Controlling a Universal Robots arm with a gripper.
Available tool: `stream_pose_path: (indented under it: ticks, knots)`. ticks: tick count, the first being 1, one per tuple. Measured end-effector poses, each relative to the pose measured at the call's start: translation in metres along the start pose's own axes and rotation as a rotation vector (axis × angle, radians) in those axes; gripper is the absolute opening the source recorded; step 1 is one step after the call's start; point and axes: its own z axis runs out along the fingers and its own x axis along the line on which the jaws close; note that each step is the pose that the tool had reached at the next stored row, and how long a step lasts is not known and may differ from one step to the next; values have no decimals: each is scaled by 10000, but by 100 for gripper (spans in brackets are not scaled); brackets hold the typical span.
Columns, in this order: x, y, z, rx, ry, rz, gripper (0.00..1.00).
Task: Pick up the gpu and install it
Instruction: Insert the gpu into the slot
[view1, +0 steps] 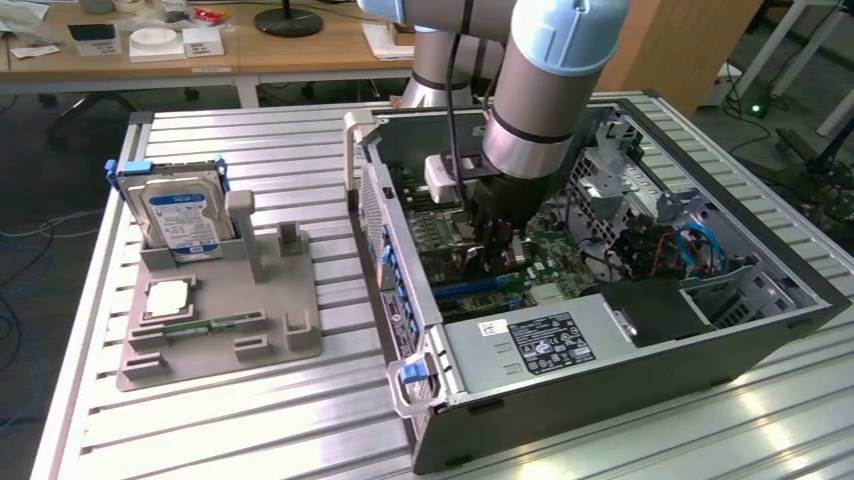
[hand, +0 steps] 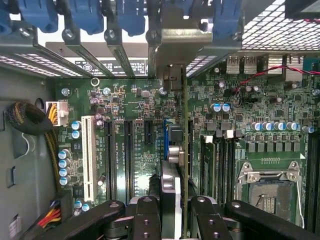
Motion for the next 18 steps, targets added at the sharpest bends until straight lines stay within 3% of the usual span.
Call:
stream_pose_path:
  ticks: [18]
  knots:
    - [6, 30, 70, 2, -2, 53, 28]
